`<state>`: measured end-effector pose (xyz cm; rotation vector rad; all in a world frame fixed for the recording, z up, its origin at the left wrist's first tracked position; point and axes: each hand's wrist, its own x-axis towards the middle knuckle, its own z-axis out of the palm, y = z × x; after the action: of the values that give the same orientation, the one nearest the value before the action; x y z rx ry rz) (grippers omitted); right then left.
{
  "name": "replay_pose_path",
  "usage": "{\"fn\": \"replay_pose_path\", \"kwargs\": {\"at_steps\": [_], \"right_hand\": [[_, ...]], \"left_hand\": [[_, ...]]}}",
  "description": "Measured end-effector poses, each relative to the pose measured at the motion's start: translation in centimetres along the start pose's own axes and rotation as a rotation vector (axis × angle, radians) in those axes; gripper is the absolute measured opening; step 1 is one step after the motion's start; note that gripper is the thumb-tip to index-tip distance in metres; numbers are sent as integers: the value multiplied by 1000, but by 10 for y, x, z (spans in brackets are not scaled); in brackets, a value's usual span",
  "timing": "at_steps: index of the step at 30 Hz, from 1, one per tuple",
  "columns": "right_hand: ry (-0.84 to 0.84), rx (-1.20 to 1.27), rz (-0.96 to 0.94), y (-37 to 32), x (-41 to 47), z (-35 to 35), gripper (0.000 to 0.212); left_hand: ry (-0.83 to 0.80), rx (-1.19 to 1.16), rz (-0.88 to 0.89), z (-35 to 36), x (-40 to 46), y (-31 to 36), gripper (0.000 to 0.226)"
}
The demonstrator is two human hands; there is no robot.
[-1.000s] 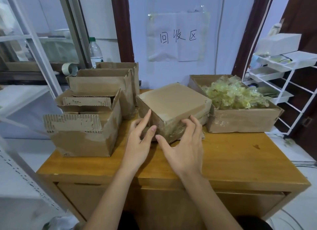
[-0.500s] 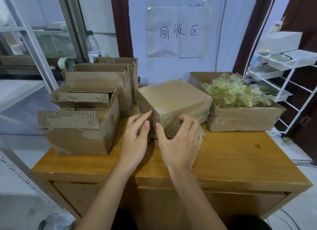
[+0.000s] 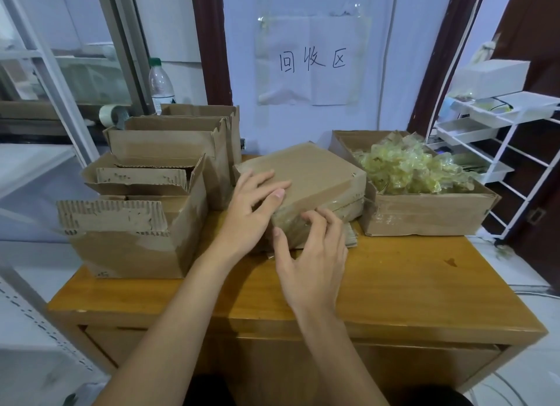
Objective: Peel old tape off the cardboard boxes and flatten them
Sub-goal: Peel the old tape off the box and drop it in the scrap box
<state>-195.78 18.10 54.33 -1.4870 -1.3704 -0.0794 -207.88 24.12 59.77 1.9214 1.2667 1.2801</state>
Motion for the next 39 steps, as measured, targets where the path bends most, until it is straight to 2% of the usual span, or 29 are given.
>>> {"fn": "replay_pose_path", "kwargs": {"at_steps": [4, 7, 11, 19, 23, 25, 29, 31, 34, 39], "right_hand": [[-17, 29, -94, -7, 2, 4, 53], [2, 13, -44, -17, 8, 12, 58], [67, 20, 28, -22, 13, 22, 48], [98, 106, -27, -20, 8, 20, 31], [62, 216, -13, -15, 4, 16, 27], [35, 258, 28, -12, 2, 12, 27], [-74, 354, 235, -12, 1, -1, 31], [-157, 366, 323, -8, 1, -4, 26], [-232, 334, 294, -3, -1, -4, 20], [-195, 431, 264, 2, -2, -6, 25]], "left_hand": [[-89, -40, -55, -12, -2, 2, 33], [-128, -45, -73, -16, -4, 4, 35], [-136, -59, -97, -18, -5, 5, 35], [-175, -18, -107, -13, 4, 6, 35], [-173, -49, -103, -15, 4, 5, 33], [-194, -61, -97, -17, 1, 2, 39], [-190, -43, -91, -19, -2, 0, 53], [-180, -35, -76, -21, -3, -1, 57], [-186, -6, -54, -23, -5, -2, 61], [-170, 0, -54, -23, -6, -2, 60]]}}
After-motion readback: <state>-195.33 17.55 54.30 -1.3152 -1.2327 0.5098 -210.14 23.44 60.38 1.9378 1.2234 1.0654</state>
